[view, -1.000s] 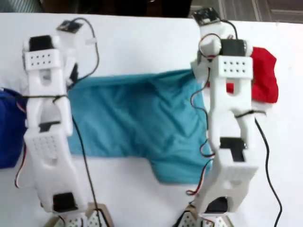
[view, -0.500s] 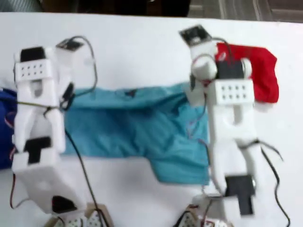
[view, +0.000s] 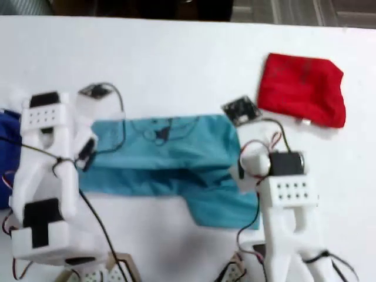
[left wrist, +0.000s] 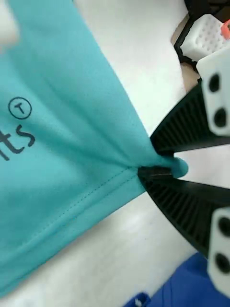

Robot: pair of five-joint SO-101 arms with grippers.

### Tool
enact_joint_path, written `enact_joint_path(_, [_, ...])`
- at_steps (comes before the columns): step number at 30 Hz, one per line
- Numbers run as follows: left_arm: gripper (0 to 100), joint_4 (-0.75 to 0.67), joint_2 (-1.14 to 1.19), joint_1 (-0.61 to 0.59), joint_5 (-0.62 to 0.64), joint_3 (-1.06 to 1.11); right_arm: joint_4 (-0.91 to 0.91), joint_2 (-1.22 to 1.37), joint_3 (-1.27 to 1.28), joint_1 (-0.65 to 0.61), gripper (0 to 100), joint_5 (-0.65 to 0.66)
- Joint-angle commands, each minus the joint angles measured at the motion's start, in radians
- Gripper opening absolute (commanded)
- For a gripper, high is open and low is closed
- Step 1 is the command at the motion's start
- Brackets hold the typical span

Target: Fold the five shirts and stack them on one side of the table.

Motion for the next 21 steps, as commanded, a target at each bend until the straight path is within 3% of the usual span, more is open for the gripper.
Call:
enact_joint_path(1, [3,-0.054,-0.08,-0.012,-0.011,0.064,-0.015,-0.068,0.018,0.042,2.0,0.057])
enact_joint_path(21, [3,-0.155,-0.091,-0.012,-0.011,0.182,-0.101,-0.068,0.245,0.073,2.0,0.137])
